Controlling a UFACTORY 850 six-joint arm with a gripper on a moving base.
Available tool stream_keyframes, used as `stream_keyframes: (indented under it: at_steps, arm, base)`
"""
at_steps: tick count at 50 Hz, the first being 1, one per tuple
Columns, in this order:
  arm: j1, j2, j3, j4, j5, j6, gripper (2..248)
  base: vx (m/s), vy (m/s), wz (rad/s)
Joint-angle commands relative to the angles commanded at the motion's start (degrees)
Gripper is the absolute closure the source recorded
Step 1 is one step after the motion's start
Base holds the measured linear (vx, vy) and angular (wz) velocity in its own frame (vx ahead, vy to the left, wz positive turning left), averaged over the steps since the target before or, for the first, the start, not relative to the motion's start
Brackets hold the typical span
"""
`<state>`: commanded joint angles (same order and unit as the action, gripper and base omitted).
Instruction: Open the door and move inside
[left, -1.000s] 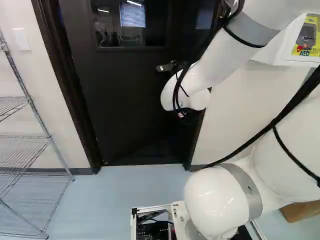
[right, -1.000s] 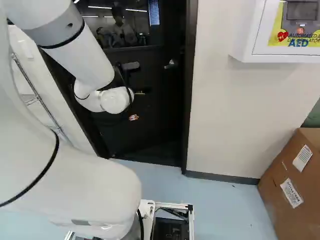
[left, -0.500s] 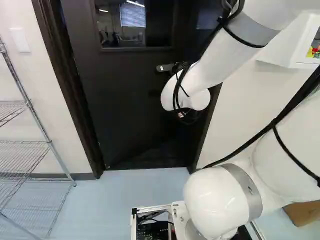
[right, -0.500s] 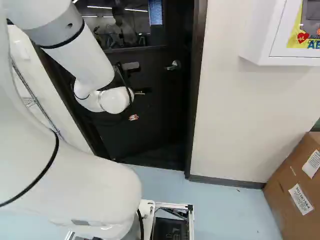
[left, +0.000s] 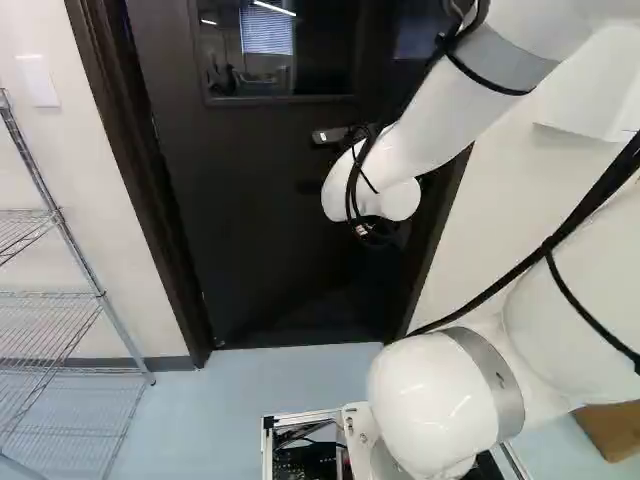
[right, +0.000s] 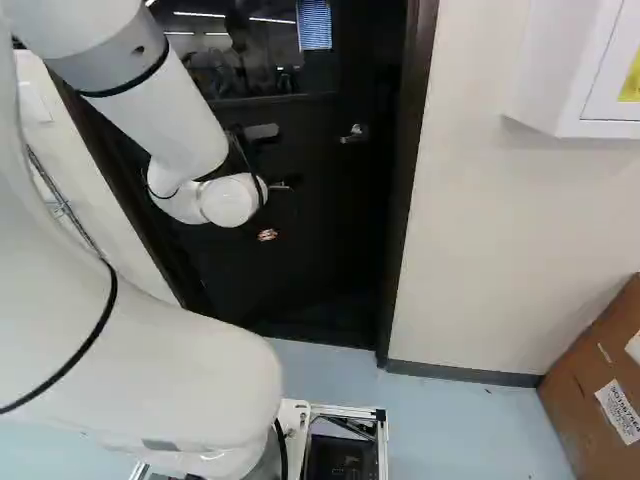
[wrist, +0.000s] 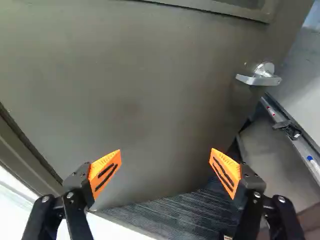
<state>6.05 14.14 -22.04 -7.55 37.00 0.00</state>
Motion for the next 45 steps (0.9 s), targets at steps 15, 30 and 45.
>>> stream_keyframes:
  at_steps: [15,30,45]
  arm:
    - [0.0,0.0,0.0,0.0,0.0,0.0,3]
    - [0.0,0.0,0.0,0.0,0.0,0.0,3]
    - [0.0,0.0,0.0,0.0,0.0,0.0,3]
  base:
    - [0.090,0.077,-0.016]
    - [0.097,0.063,-0.114]
    - [0.098,0.042,-0.211]
